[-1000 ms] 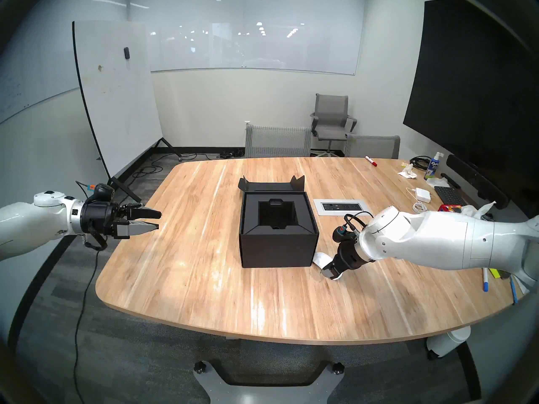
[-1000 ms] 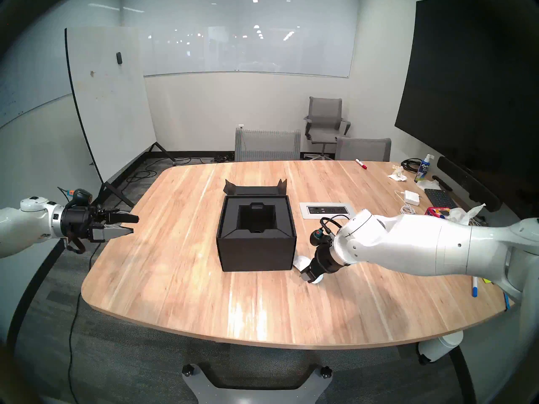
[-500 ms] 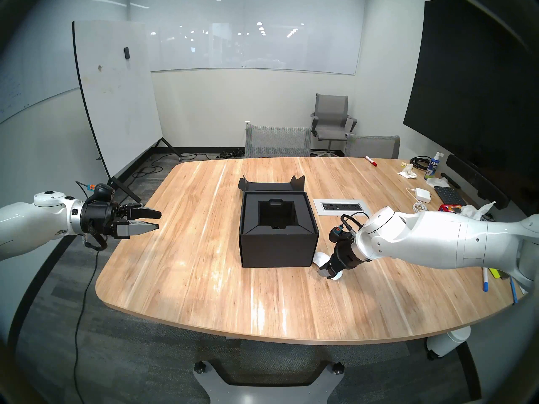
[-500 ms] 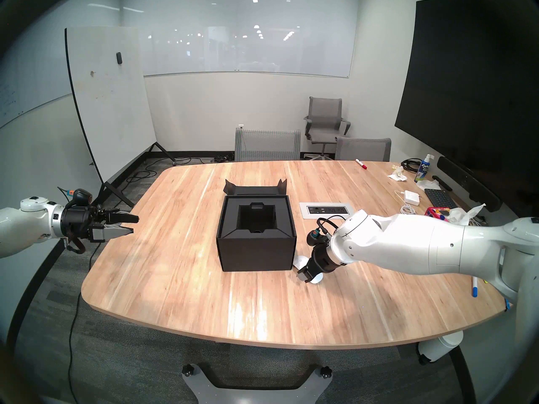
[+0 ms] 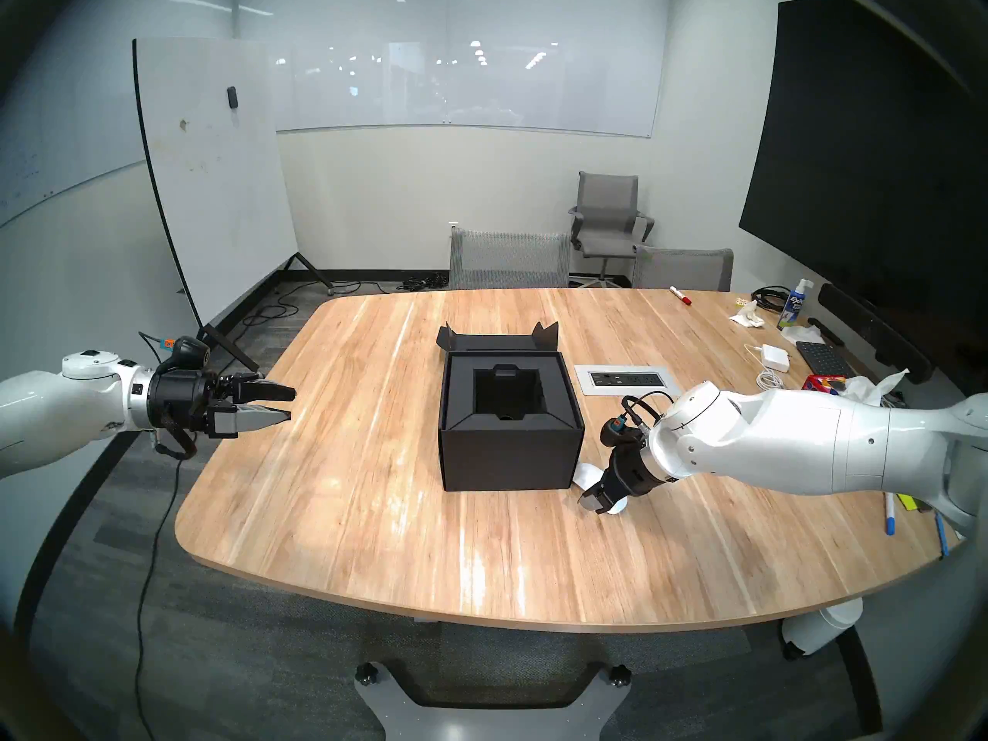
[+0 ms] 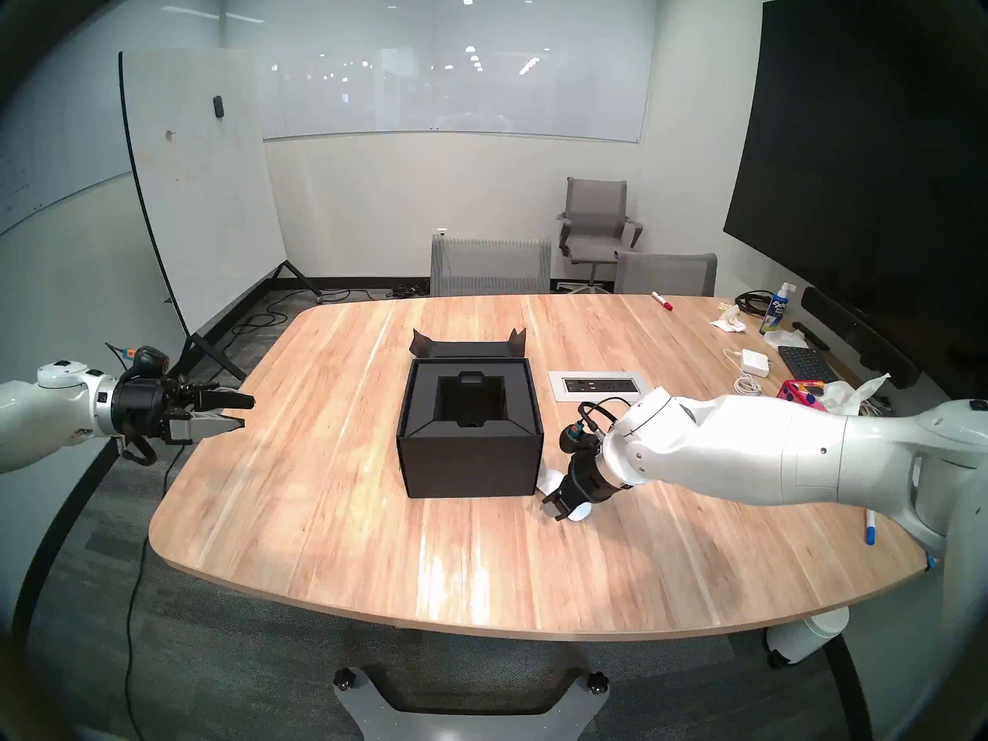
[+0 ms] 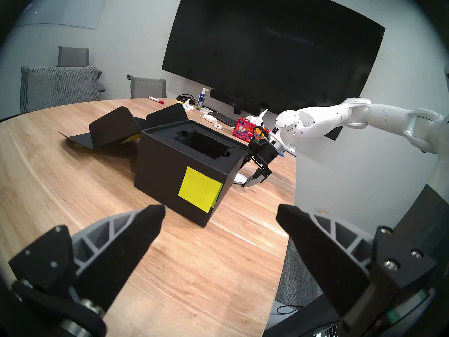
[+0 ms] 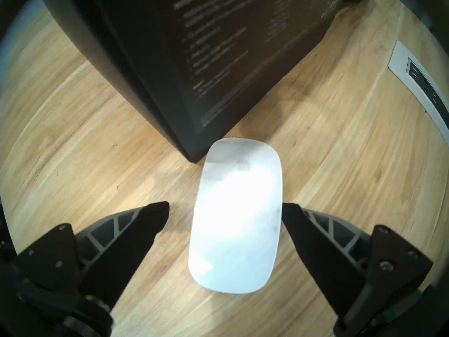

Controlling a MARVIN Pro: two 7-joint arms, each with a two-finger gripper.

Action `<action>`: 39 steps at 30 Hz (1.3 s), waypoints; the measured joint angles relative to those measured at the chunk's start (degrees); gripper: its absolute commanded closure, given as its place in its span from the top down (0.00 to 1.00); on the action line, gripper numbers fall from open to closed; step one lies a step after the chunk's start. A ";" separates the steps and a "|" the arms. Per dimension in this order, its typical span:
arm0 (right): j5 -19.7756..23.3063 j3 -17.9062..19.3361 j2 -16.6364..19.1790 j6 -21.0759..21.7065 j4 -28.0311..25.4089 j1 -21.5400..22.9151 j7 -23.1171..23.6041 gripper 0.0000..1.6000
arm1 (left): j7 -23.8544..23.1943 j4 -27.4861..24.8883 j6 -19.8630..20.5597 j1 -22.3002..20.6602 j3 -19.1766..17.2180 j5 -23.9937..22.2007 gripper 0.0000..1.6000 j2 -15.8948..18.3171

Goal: Open the box and place the mouse inside

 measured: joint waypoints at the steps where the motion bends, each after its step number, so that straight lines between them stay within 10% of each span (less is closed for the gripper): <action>1: 0.13 0.00 -0.02 0.01 -0.05 -0.04 -0.25 1.00 | 0.00 0.00 0.00 0.00 0.00 0.00 1.00 0.00; 5: 0.59 0.00 -0.10 0.12 -0.17 -0.15 -0.89 1.00 | 0.00 0.00 0.00 0.00 0.00 0.00 1.00 0.00; 7: 0.80 0.00 -0.16 0.32 -0.17 -0.20 -1.13 0.18 | 0.00 0.00 0.00 0.00 0.00 0.00 1.00 0.00; 8: 1.03 0.00 -0.25 0.70 -0.12 -0.21 -1.35 0.00 | 0.00 0.00 0.00 0.00 0.00 0.00 1.00 0.00; 39: 3.32 2.15 2.66 13.10 -7.82 3.95 -6.91 0.00 | 0.00 0.00 0.00 0.00 0.00 0.00 1.00 0.00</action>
